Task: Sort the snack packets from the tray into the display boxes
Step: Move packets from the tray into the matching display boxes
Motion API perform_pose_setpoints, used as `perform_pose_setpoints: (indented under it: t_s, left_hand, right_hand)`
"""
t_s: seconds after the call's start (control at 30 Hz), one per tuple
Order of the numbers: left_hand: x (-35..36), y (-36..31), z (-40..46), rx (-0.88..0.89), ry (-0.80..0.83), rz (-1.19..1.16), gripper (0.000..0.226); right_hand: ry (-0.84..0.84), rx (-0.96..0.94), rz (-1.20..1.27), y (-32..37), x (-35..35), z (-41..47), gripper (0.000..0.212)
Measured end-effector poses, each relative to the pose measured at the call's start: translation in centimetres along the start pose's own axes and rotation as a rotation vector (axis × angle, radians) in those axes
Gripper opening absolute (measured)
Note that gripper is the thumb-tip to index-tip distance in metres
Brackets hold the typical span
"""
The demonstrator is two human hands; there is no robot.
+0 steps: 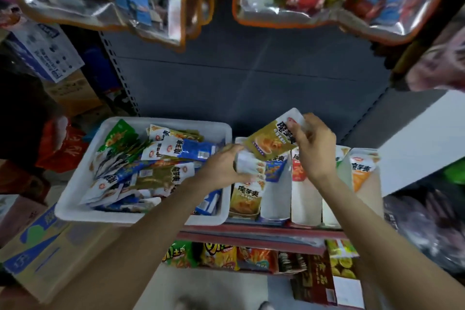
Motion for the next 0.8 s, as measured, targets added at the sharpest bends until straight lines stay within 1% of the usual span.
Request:
perform_pose_setpoints:
  t_s: [0.1,0.17,0.23,0.47,0.57,0.67,0.73,0.8]
  left_hand:
    - [-0.1,-0.1,0.0,0.009,0.021,0.177,0.093]
    - [-0.1,-0.6,-0.2,0.037,0.039,0.296,0.092]
    - [-0.3,-0.9,-0.7,0.056,0.031,0.327,0.084]
    - [-1.0,-1.4,-1.5,0.106,-0.056,0.222,0.043]
    - [-1.1,-1.6,-1.9,0.124,-0.055,0.194,0.040]
    - [-1.1,-1.6,-2.3,0.139,-0.054,0.187,0.041]
    - [-1.2,-1.6,-2.4,0.145,-0.049,0.199,0.044]
    - [-1.3,-1.5,-2.4,0.142,-0.046,0.203,0.046]
  right_hand:
    - [-0.095,0.006,0.021,-1.1,-1.6,0.4,0.021]
    - [-0.072,0.006,0.015,-1.5,-1.4,0.7,0.020]
    - [-0.007,-0.012,-0.001,-1.5,-0.4,0.9,0.020]
    - [0.183,-0.140,-0.141,0.2,3.5,1.5,0.020]
    - [0.364,-0.159,-0.205,0.4,6.4,1.6,0.021]
    - [0.590,-0.125,-0.368,-1.1,10.0,1.0,0.019]
    - [0.644,-0.119,-0.470,-2.1,11.4,0.5,0.008]
    - [0.638,-0.116,-0.546,-2.7,12.0,0.3,0.009]
Point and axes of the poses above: each hand's wrist, its own z-axis towards the middle knuckle, its own x-axis out of the palm, y = z × x, the point moved 10 cm from there along z, towards the middle knuckle, and after that the axes turned 7 degrees about x, right-handed, at the moved point
